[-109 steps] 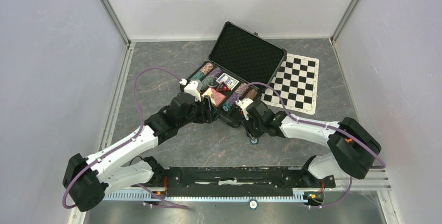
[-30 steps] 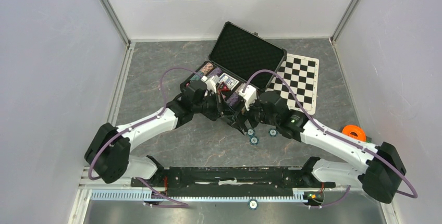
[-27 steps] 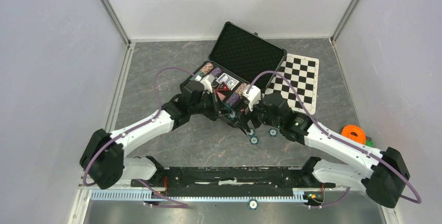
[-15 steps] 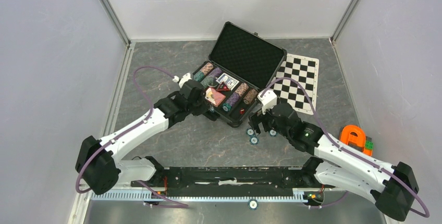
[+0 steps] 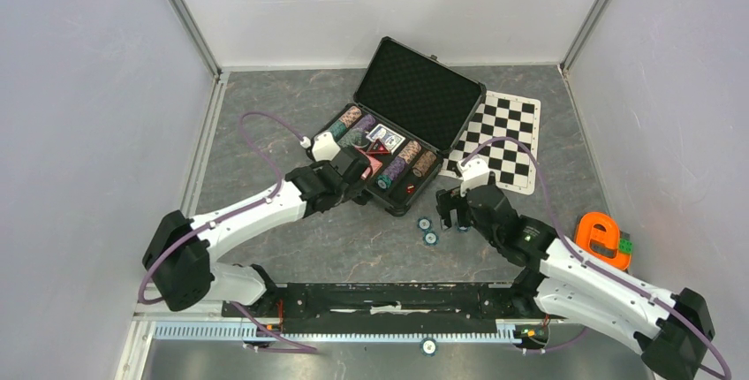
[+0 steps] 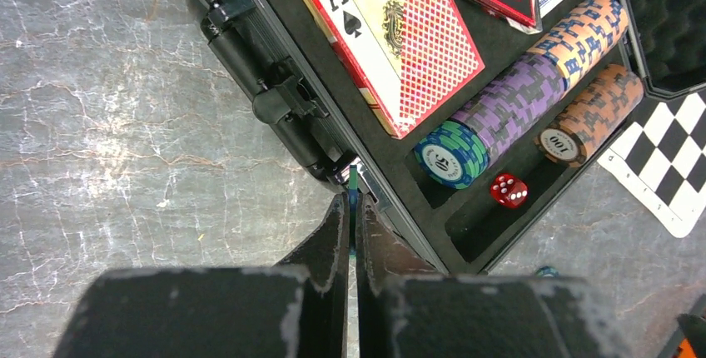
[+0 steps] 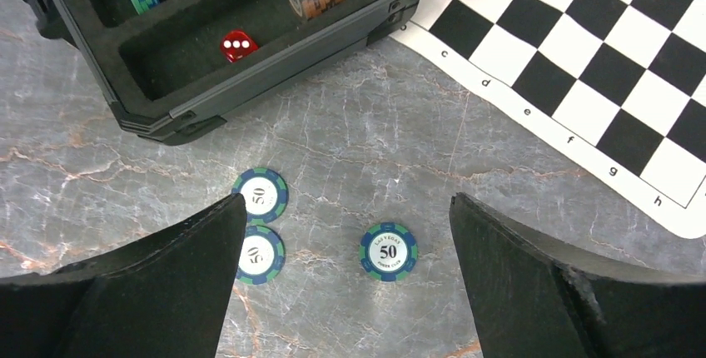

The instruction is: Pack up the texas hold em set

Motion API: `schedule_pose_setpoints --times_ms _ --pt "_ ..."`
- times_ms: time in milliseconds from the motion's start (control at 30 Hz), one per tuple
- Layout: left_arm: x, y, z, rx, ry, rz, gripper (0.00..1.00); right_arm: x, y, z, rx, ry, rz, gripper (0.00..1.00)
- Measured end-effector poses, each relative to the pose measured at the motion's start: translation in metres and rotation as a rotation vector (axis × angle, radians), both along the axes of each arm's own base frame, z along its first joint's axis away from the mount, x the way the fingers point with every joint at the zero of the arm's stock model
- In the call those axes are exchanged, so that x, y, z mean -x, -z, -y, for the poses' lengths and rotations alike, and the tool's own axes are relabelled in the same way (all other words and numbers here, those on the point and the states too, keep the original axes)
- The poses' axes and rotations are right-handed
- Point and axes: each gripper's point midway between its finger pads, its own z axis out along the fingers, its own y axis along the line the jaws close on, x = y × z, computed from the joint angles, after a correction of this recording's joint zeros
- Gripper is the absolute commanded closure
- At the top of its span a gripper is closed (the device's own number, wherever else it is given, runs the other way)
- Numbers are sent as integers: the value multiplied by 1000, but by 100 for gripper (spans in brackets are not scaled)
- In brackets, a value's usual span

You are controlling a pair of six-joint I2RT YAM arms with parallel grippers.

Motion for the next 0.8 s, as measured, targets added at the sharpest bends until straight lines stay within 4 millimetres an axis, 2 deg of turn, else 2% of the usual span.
schedule_pose_setpoints --times_ms 133,300,433,667,800 --pt "-1 8 5 -23 -3 -10 98 -1 -13 1 -40 9 40 4" --pt "-5 14 10 -31 -4 -16 98 -1 -15 1 -44 10 49 4" --pt "-7 10 15 -16 2 -3 98 -2 -13 1 -38 9 46 4" --pt "-12 -9 33 28 23 45 98 -2 -12 2 -26 7 49 4" --pt "-17 -7 40 33 25 47 98 -3 -11 3 -18 7 49 4"
